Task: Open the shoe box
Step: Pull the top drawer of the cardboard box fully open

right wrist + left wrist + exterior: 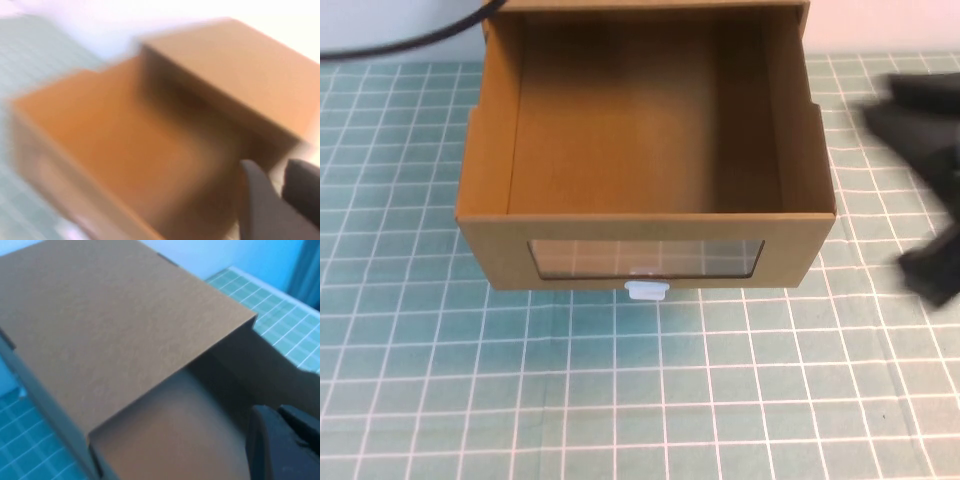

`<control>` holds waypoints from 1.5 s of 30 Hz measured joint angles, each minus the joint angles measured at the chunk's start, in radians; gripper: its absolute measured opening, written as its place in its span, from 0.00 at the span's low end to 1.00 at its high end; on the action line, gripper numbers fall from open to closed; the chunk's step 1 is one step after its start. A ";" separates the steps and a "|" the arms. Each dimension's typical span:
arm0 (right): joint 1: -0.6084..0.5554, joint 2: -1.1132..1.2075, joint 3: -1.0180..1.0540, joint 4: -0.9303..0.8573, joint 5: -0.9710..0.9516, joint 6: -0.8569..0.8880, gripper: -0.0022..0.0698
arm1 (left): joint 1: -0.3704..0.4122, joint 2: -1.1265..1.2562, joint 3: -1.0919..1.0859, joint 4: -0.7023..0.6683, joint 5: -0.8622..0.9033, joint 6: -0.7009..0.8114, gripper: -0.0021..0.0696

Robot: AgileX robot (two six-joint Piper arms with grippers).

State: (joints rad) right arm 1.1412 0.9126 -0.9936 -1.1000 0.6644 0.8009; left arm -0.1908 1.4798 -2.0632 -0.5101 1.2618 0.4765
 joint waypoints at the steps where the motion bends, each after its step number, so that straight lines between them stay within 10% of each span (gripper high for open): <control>1: 0.000 -0.024 0.000 -0.002 0.064 -0.022 0.15 | 0.000 -0.037 0.033 0.022 0.000 -0.001 0.02; 8: 0.000 -0.147 0.035 0.026 0.392 -0.232 0.02 | 0.000 -0.344 0.401 0.133 -0.001 -0.002 0.02; 23: 0.000 -0.443 0.329 0.183 0.415 -0.271 0.01 | -0.002 -1.004 1.442 0.066 -0.396 -0.044 0.02; 45: 0.000 -0.447 0.338 0.424 0.404 -0.246 0.01 | -0.002 -1.158 1.514 -0.025 -0.727 -0.046 0.02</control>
State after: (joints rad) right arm 1.1412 0.4651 -0.6558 -0.6755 1.0683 0.5544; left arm -0.1927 0.3222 -0.5491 -0.5354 0.5344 0.4303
